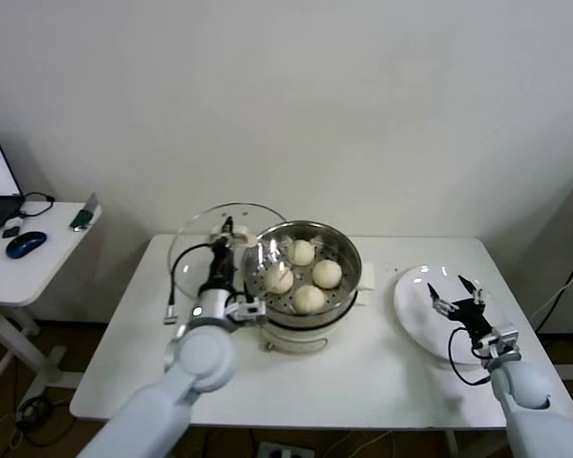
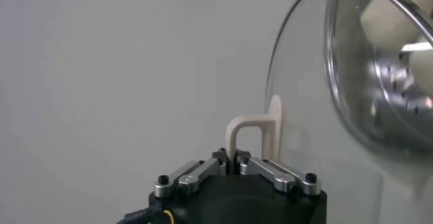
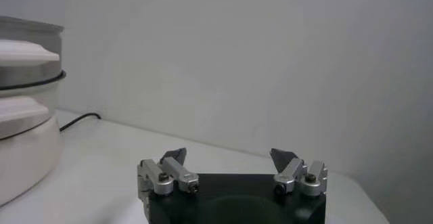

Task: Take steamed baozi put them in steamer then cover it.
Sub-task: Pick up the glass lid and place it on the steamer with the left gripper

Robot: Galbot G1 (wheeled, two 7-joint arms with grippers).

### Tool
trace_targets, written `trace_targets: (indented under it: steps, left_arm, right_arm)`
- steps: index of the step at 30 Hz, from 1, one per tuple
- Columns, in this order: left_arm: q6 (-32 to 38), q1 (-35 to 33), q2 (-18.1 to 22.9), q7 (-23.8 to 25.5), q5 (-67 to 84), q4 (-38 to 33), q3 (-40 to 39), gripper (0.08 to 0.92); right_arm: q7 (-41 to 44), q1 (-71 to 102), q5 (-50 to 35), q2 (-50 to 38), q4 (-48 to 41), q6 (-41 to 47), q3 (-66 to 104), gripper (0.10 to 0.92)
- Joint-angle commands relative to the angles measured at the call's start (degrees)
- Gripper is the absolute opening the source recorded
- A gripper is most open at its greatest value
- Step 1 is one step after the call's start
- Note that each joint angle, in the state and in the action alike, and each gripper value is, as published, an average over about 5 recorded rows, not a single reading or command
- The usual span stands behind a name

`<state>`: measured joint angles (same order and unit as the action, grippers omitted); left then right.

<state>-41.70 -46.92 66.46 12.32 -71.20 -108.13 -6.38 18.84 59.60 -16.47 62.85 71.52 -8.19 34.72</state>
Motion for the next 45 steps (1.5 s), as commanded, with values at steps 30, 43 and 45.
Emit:
trace_targets:
  steps: [30,43,45]
  left_arm:
    - [-3.3,7.5,14.8,0.4,-4.4,16.4,-11.5,0.147]
    - [-3.3,6.9,14.0,0.5,-4.9,17.1,-10.5,0.147]
    - [-3.3,6.8,13.9,0.3,-4.9,17.0,-10.4,0.147]
  right_arm:
    - [1.6,0.6,-0.4,1.4,-0.6,-1.3,1.7,0.823]
    - [2.3,0.8,-1.1,1.3,-0.6,-1.5,2.3,0.823]
    - [2.3,0.7,-1.1,1.3,-0.6,-1.5,2.3,0.823]
